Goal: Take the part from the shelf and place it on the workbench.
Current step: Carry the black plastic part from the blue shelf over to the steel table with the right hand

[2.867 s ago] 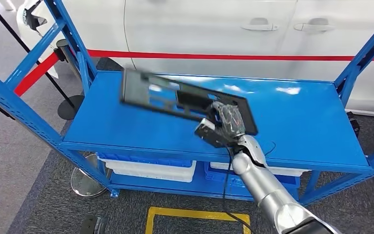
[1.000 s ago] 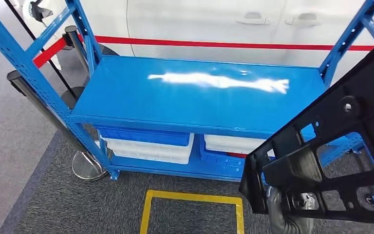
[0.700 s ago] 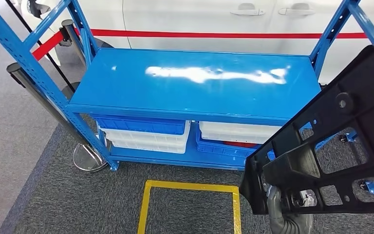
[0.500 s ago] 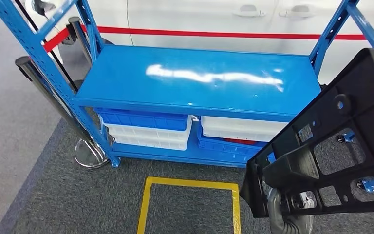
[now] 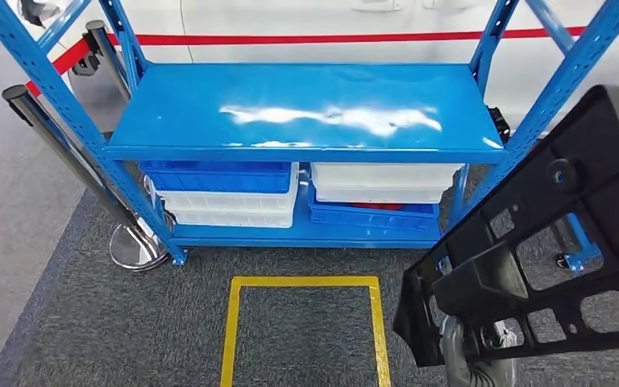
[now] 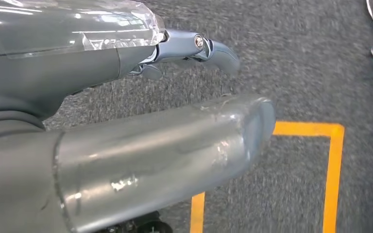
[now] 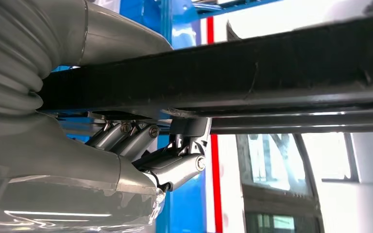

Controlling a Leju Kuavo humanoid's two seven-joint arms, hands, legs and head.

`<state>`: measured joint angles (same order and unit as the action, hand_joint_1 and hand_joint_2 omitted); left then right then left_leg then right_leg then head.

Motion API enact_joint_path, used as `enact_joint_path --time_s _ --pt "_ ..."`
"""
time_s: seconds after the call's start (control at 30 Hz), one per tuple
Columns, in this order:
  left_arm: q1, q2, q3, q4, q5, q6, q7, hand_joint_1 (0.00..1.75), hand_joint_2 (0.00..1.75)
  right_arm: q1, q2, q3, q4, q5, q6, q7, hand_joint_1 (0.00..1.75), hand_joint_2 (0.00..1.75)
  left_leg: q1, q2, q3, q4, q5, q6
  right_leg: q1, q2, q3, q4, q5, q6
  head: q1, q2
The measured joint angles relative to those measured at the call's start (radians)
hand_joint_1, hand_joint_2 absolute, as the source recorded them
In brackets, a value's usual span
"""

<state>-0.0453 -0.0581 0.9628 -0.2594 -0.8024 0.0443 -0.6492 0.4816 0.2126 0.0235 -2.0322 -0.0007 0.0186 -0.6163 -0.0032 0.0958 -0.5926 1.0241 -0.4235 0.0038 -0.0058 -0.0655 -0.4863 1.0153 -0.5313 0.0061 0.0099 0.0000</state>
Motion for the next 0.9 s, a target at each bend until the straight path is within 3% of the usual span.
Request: enact_joint_path --time_s 0.07,0.13,0.2,0.23,0.27,0.3,0.37,0.4,0.47,0.53,0.6,0.7,0.73,0.77,0.8,0.87,0.9 --pt "-0.001 0.000 0.001 0.000 -0.004 0.000 0.000 0.00 0.00 0.004 0.007 -0.004 0.000 -0.001 0.004 0.001 1.75 1.75 0.004 -0.009 -0.008 0.011 -0.012 -0.016 -0.002 0.017 -0.020 -0.001 0.020 -0.021 -0.001 0.000" --pt "0.001 0.000 0.003 0.000 -0.005 0.000 0.000 0.00 0.00 0.005 0.014 -0.008 0.000 -0.001 0.006 0.003 1.75 1.75 0.007 -0.052 -0.030 0.075 -0.088 -0.028 -0.004 0.034 -0.047 -0.003 0.045 -0.038 -0.004 0.000" --pt "0.004 0.000 0.005 0.000 -0.006 0.000 0.000 0.00 0.00 0.005 0.018 -0.011 0.000 -0.001 0.006 0.004 1.75 1.75 0.007 -0.081 -0.057 0.191 -0.183 -0.029 0.000 0.055 -0.080 -0.001 0.071 -0.046 -0.006 0.000" --pt "0.004 0.001 0.006 0.000 -0.006 0.000 0.000 0.00 0.00 0.006 0.019 -0.013 0.000 -0.001 0.006 0.005 1.75 1.75 0.007 -0.086 -0.062 0.242 -0.206 -0.027 0.002 0.068 -0.098 0.001 0.084 -0.046 -0.006 0.000" --pt "0.004 0.001 0.006 0.000 -0.006 0.000 0.000 0.00 0.00 0.007 0.020 -0.014 0.000 -0.001 0.007 0.005 1.75 1.75 0.007 -0.088 -0.054 0.267 -0.204 -0.023 0.004 0.080 -0.116 0.003 0.098 -0.046 -0.006 0.000" --pt "0.002 0.001 0.007 0.000 -0.006 0.000 0.000 0.00 0.00 0.007 0.020 -0.016 0.000 -0.001 0.008 0.006 1.75 1.75 0.006 -0.090 -0.029 0.257 -0.183 -0.018 0.005 0.094 -0.135 0.006 0.111 -0.044 -0.006 0.000" --pt "-0.001 0.002 0.007 -0.001 -0.009 0.000 0.000 0.00 0.00 0.008 0.023 -0.018 0.000 -0.001 0.012 0.006 1.75 1.75 0.003 -0.115 0.066 0.140 -0.133 0.000 0.008 0.118 -0.166 0.010 0.134 -0.041 -0.006 0.000" --pt "-0.002 0.003 0.008 -0.002 -0.011 0.001 0.000 0.00 0.00 0.007 0.025 -0.019 0.000 -0.001 0.015 0.007 1.75 1.75 0.002 -0.135 0.120 0.058 -0.129 0.010 0.010 0.129 -0.176 0.011 0.145 -0.039 -0.005 0.000" --pt "-0.004 0.005 0.011 -0.004 -0.014 0.003 0.003 0.00 0.00 0.009 0.028 -0.021 -0.001 -0.001 0.021 0.007 1.75 1.75 -0.002 -0.160 0.182 -0.043 -0.142 0.019 0.009 0.146 -0.184 0.007 0.165 -0.028 -0.007 0.000" --pt "-0.007 0.004 0.014 -0.005 -0.016 0.005 0.007 0.00 0.00 0.011 0.032 -0.022 -0.001 -0.001 0.025 0.008 1.75 1.75 -0.003 -0.146 0.185 -0.065 -0.132 0.020 0.006 0.162 -0.185 -0.001 0.185 -0.014 -0.011 0.000" --pt "-0.010 0.002 0.016 -0.005 -0.019 0.006 0.008 0.00 0.00 0.013 0.034 -0.024 -0.003 -0.001 0.027 0.008 1.75 1.75 0.002 -0.123 0.178 -0.077 -0.111 0.028 0.006 0.141 -0.198 0.021 0.165 -0.003 -0.007 0.000" --pt "-0.006 0.000 0.017 -0.005 -0.024 0.006 0.009 0.00 0.00 0.013 0.035 -0.025 -0.004 -0.001 0.031 0.009 1.75 1.75 0.004 -0.081 0.153 -0.080 -0.087 0.033 -0.001 0.085 -0.257 0.187 0.040 0.016 0.005 0.000" --pt "-0.005 -0.001 0.017 -0.005 -0.025 0.006 0.010 0.00 0.00 0.013 0.035 -0.026 -0.004 -0.001 0.032 0.009 1.75 1.75 0.004 -0.066 0.144 -0.078 -0.082 0.030 -0.006 0.077 -0.270 0.244 0.009 0.022 0.005 0.000" --pt "-0.004 -0.002 0.017 -0.005 -0.026 0.006 0.011 0.00 0.00 0.013 0.035 -0.026 -0.004 -0.001 0.034 0.010 1.75 1.75 0.005 -0.052 0.135 -0.074 -0.079 0.027 -0.011 0.072 -0.268 0.272 -0.004 0.028 0.005 0.000" --pt "-0.005 -0.004 0.017 -0.005 -0.026 0.006 0.011 0.00 0.00 0.013 0.035 -0.027 -0.004 -0.001 0.035 0.011 1.75 1.75 0.007 -0.038 0.128 -0.070 -0.077 0.024 -0.015 0.067 -0.244 0.261 0.001 0.033 0.006 0.000" --pt "-0.006 -0.006 0.019 -0.006 -0.026 0.005 0.012 0.00 0.00 0.013 0.036 -0.028 -0.004 -0.001 0.037 0.012 1.75 1.75 0.009 -0.014 0.119 -0.057 -0.078 0.015 -0.021 0.039 -0.150 0.138 0.037 0.037 0.006 0.000" --pt "-0.006 -0.007 0.021 -0.006 -0.025 0.003 0.012 0.00 0.00 0.012 0.037 -0.028 -0.003 -0.001 0.039 0.013 1.75 1.75 0.008 -0.003 0.116 -0.050 -0.081 0.009 -0.020 0.020 -0.108 0.075 0.050 0.033 0.006 0.000"
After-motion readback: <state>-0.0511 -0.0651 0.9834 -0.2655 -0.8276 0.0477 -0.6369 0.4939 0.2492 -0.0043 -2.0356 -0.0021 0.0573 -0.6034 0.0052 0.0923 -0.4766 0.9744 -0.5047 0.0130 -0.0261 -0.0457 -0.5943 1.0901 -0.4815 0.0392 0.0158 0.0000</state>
